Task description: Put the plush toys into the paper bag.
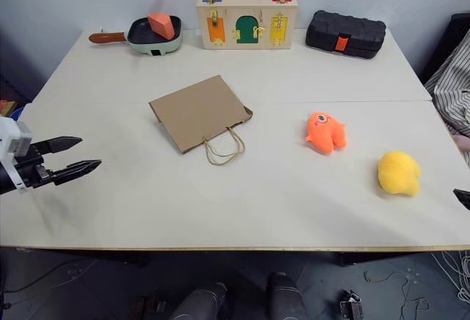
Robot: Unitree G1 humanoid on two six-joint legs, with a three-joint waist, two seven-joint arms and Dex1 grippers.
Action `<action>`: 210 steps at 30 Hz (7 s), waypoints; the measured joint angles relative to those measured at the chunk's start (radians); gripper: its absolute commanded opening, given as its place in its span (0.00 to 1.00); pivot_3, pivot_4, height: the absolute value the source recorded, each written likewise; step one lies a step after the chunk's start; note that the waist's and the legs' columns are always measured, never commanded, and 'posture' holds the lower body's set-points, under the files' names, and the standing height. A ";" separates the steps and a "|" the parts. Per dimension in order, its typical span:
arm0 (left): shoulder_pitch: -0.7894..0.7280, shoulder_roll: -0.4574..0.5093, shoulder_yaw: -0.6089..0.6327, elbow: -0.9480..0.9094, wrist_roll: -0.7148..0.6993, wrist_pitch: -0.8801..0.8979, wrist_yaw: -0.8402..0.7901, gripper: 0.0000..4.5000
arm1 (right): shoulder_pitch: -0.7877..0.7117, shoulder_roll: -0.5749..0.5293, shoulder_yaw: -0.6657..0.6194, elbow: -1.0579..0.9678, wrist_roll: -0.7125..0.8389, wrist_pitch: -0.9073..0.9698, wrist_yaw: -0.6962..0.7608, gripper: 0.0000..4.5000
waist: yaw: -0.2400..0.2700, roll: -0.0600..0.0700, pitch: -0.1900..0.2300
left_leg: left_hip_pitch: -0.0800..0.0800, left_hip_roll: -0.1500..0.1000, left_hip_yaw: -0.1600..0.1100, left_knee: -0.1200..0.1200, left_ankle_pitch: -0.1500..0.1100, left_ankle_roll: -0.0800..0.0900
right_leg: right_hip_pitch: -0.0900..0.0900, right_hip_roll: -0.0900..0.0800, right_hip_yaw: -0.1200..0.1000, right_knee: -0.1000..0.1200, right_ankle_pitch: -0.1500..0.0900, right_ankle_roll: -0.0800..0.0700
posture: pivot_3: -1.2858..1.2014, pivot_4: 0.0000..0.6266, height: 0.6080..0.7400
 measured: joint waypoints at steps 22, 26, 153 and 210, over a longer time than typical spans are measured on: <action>-0.114 0.000 -0.094 0.045 0.047 -0.093 -0.065 0.99 | -0.005 0.056 0.001 -0.116 0.004 0.003 -0.018 1.00 | 0.003 0.000 0.000 | 0.000 0.000 0.000 0.001 0.000 0.000 | 0.000 0.000 -0.001 0.001 0.000 0.000 | 0.52 0.24 1.00; -0.247 -0.008 -0.227 0.009 0.089 -0.130 -0.135 0.99 | -0.028 0.059 0.045 -0.342 0.102 0.082 -0.043 1.00 | 0.001 0.000 0.000 | 0.000 0.000 0.000 0.003 0.000 0.000 | 0.000 0.000 -0.001 0.001 0.000 0.000 | 0.52 0.24 1.00; -0.714 -0.661 -0.464 -0.190 -0.124 0.255 0.003 0.00 | -0.997 0.690 1.372 -0.067 -0.458 0.093 -0.319 0.00 | -0.054 -0.006 0.001 | -0.034 -0.006 -0.003 0.041 -0.001 -0.002 | -0.033 -0.005 -0.012 0.034 0.001 0.000 | 0.52 0.24 1.00; -0.693 -0.614 -0.447 -0.189 -0.116 0.235 0.002 0.00 | -0.975 0.335 0.828 -0.065 -0.264 0.396 -0.518 0.99 | -0.032 -0.005 0.000 | -0.033 -0.007 -0.002 0.038 -0.002 -0.002 | -0.036 -0.005 -0.007 0.035 0.002 -0.001 | 0.52 0.24 1.00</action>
